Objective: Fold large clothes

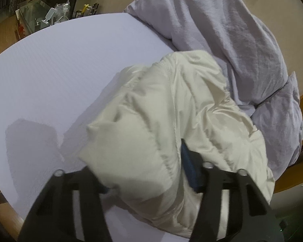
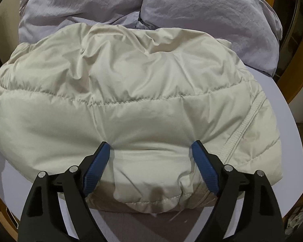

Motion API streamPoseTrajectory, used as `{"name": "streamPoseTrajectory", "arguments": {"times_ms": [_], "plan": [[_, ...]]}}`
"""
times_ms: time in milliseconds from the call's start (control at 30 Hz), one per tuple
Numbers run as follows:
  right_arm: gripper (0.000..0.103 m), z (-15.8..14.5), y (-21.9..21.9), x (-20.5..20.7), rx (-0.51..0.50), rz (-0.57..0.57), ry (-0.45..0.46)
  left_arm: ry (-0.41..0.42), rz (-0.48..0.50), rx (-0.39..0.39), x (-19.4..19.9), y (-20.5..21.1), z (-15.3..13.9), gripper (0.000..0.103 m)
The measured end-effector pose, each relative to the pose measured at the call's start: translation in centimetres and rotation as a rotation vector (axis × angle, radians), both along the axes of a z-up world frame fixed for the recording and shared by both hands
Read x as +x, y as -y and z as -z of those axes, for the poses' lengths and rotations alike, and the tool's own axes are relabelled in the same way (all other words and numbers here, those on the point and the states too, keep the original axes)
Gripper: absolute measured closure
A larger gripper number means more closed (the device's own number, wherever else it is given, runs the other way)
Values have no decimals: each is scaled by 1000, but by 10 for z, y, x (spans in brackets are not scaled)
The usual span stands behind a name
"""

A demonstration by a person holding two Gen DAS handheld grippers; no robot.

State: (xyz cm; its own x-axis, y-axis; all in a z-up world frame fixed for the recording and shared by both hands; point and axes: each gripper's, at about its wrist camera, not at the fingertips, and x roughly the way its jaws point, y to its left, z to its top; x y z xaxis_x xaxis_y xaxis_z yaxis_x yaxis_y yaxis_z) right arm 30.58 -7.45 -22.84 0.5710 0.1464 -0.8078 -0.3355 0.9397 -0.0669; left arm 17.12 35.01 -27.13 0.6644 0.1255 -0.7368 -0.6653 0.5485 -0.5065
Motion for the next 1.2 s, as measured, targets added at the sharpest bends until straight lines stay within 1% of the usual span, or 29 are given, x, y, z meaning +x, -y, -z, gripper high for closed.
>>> {"name": "streamPoseTrajectory", "arguments": {"times_ms": [67,167,300,400,567,667,767,867,1000,1100,1200], "plan": [[18,0,0,0,-3,-2,2,24,7,-3,0,0,-6,64],[17,0,0,1,-10,-8,4,69,27,13,1,6,-23,69],[17,-1,1,2,-13,-13,1,143,63,30,4,15,-50,71],[17,-1,1,2,-14,-17,1,196,109,60,9,29,-74,72],[17,0,2,2,-10,-22,0,261,187,102,20,54,-106,73],[17,0,3,2,-7,-26,-2,305,253,131,29,76,-126,74],[17,-1,3,3,-3,-28,-6,333,314,157,34,97,-140,74],[17,-1,5,4,7,-33,-11,363,395,180,46,127,-155,74],[17,-5,12,2,38,-38,-22,377,496,216,62,166,-165,74],[18,-9,20,-2,66,-38,-23,375,570,237,77,195,-167,74],[18,-15,34,-8,86,-29,-10,368,639,242,93,222,-166,74]]}}
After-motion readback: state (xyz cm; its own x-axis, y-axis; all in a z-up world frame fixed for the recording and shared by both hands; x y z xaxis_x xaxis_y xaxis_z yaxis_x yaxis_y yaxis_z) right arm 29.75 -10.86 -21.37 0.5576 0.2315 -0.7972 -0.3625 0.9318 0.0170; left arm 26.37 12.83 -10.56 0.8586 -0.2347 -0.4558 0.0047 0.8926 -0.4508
